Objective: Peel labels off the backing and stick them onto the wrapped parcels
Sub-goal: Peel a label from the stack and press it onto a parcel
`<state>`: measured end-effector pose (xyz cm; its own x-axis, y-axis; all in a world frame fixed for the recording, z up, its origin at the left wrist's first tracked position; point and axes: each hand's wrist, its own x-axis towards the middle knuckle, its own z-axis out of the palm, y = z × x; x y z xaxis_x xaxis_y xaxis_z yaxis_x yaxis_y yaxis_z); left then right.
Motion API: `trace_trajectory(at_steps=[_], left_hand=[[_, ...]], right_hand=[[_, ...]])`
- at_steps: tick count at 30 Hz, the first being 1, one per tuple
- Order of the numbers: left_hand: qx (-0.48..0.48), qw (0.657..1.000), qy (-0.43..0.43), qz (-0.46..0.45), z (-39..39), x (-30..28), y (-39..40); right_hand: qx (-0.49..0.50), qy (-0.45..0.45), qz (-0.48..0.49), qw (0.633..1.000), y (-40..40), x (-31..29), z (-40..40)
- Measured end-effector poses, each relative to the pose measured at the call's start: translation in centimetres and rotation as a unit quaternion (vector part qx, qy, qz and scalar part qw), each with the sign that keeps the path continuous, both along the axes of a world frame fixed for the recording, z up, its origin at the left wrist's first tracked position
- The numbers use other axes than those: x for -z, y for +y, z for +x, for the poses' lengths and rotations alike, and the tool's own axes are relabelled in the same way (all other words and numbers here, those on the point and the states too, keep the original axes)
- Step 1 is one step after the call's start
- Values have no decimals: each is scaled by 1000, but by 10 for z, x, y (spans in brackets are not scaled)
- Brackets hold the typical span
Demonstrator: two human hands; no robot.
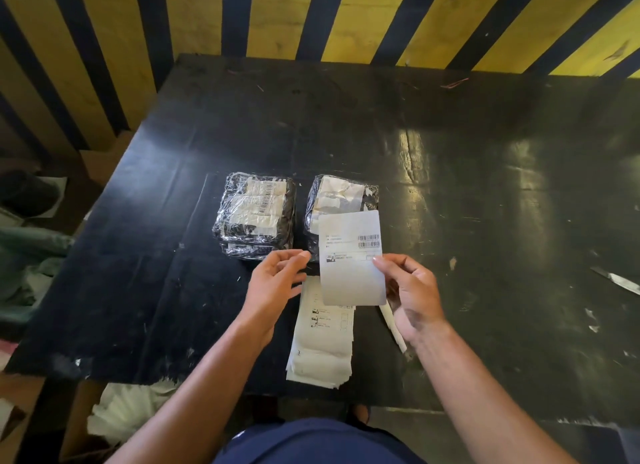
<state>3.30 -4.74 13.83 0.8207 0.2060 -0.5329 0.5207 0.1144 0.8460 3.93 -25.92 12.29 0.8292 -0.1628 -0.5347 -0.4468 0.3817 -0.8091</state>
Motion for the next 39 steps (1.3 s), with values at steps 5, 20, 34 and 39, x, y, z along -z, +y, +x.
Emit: trace_trajectory(at_steps=[5,20,34,39], left_hand=[[36,998,-26,-35,9,2,-6],[23,974,-90,208,64,21,-23],[71,961,-6,268,172,40,-22],[81,959,-10,273,181,47,-20]], right_hand=[[-6,1,26,1000,4,0,4],[60,-79,-327,940,24,36,49],[35,27,-353,934,31,48,141],[32,33,-356,933,34,53,147]])
